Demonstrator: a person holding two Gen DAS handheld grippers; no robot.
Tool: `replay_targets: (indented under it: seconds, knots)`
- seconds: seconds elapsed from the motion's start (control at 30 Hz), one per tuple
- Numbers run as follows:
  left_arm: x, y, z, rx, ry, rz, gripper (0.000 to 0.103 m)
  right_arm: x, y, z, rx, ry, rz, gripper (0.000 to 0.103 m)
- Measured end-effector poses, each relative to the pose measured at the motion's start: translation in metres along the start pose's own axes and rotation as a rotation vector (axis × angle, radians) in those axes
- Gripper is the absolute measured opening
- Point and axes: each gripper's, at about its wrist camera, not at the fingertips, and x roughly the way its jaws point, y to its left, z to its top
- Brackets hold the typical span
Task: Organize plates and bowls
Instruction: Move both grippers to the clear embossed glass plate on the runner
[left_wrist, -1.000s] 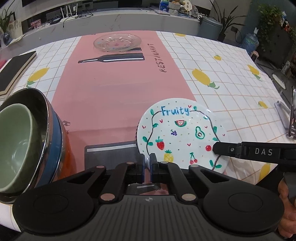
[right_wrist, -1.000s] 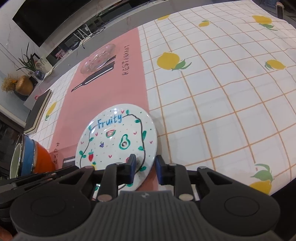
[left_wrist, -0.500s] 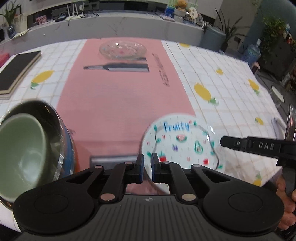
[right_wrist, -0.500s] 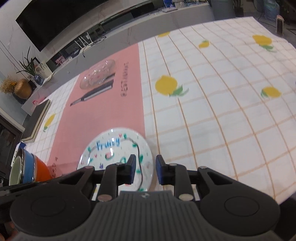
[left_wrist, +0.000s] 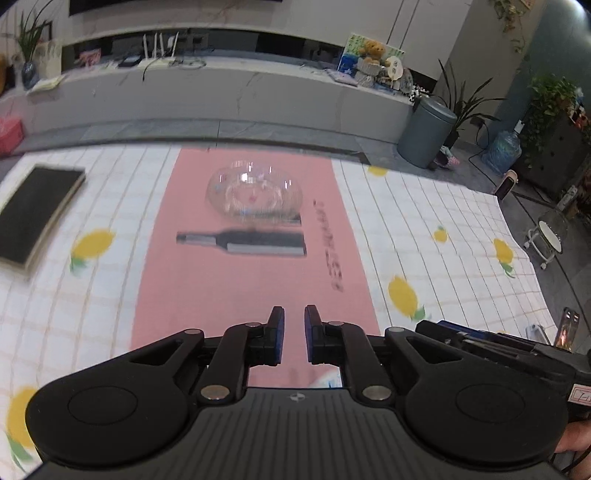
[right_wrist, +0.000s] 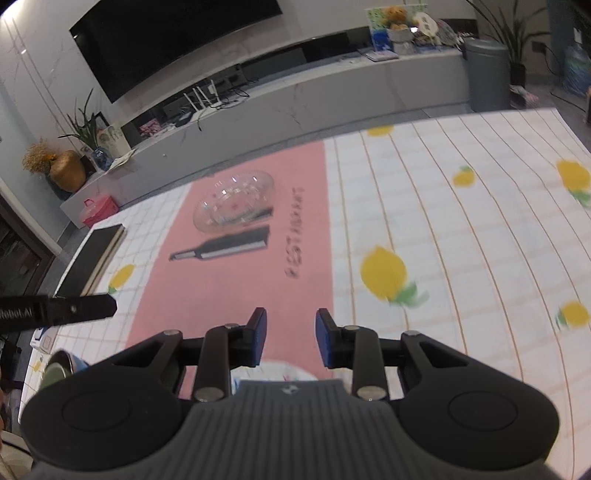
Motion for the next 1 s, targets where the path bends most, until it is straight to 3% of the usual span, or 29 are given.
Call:
replay_targets:
  seconds: [0.27, 0.37, 0.57, 0.63, 0.87, 1.0]
  knots:
    - [0.016, 0.008, 0.05, 0.049, -0.005, 0.019, 0.017, 0.037, 0.013, 0.033, 0.002, 0.014, 0.038, 0.03]
    - [0.024, 0.014, 0.064, 0.075, -0.022, 0.047, 0.021, 0.052, 0.017, 0.041, -0.001, 0.022, 0.022, 0.034]
    - [0.052, 0.042, 0.088, 0.04, 0.004, 0.014, 0.022, 0.084, 0.018, 0.056, 0.011, 0.054, 0.028, 0.034]
    - [0.062, 0.052, 0.094, 0.033, 0.01, 0.009, 0.027, 0.094, 0.017, 0.062, 0.024, 0.058, 0.044, 0.034]
    - [0.106, 0.09, 0.111, -0.027, 0.032, 0.042, 0.038, 0.135, 0.015, 0.083, 0.073, 0.066, 0.068, 0.034]
    - [0.131, 0.106, 0.115, -0.062, 0.057, 0.055, 0.04, 0.161, 0.01, 0.093, 0.112, 0.069, 0.084, 0.034]
